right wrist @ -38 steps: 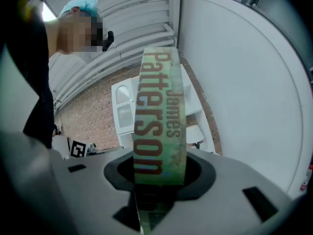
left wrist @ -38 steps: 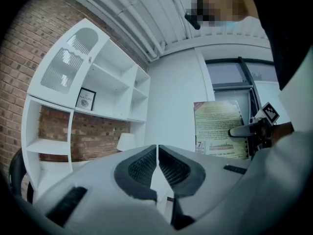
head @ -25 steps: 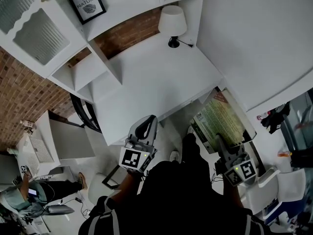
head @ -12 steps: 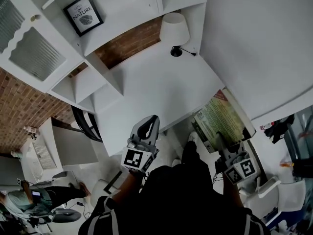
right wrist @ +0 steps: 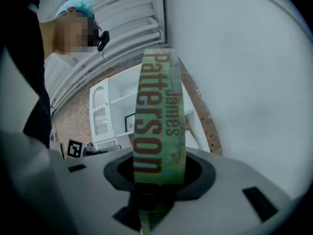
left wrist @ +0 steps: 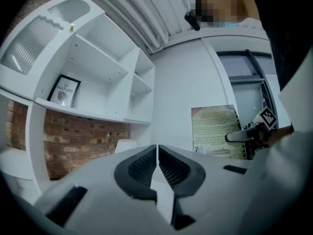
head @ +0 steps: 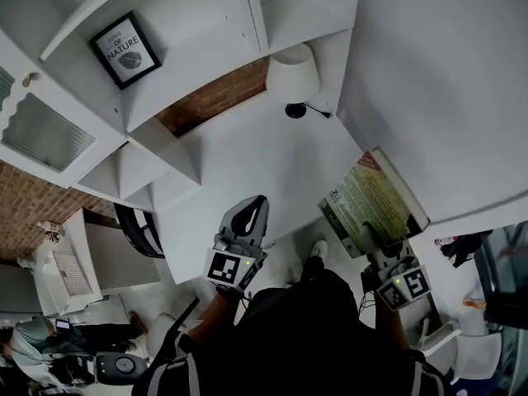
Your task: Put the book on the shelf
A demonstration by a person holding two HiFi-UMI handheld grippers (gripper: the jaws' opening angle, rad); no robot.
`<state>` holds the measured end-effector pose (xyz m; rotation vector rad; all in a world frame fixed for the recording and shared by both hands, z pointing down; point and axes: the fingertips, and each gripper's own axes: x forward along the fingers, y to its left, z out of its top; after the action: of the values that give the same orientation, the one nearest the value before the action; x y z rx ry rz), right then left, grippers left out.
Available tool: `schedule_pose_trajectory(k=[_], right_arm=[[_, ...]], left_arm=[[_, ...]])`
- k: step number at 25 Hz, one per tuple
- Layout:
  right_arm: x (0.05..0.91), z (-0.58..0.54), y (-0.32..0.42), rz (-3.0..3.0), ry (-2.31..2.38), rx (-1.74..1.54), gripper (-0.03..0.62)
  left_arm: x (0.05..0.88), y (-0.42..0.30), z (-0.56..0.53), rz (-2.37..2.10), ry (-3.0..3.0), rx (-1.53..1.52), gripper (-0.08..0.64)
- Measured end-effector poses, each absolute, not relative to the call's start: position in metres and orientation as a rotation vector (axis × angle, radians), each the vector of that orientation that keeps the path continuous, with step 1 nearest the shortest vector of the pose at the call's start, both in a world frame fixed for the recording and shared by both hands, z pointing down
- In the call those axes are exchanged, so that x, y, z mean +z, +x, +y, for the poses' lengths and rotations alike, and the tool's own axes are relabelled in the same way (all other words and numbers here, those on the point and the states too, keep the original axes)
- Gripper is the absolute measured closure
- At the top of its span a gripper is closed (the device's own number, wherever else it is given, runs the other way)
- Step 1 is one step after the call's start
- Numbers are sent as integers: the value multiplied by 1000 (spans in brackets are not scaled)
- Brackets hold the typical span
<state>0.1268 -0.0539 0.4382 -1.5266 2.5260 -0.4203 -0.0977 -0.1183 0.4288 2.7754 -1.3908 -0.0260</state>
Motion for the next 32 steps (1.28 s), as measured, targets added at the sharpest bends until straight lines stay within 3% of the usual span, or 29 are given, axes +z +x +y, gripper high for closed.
schedule_pose_trajectory(k=[14,32], right_arm=[[425,-177,170,2633,-1401,-354,428],[351,-273,138,2712,-1312,-126,428]], left_arm=[[411,-52,-215,-1502,2761,-39,531],[356,-54,-288,-1531,2839,-38,531]])
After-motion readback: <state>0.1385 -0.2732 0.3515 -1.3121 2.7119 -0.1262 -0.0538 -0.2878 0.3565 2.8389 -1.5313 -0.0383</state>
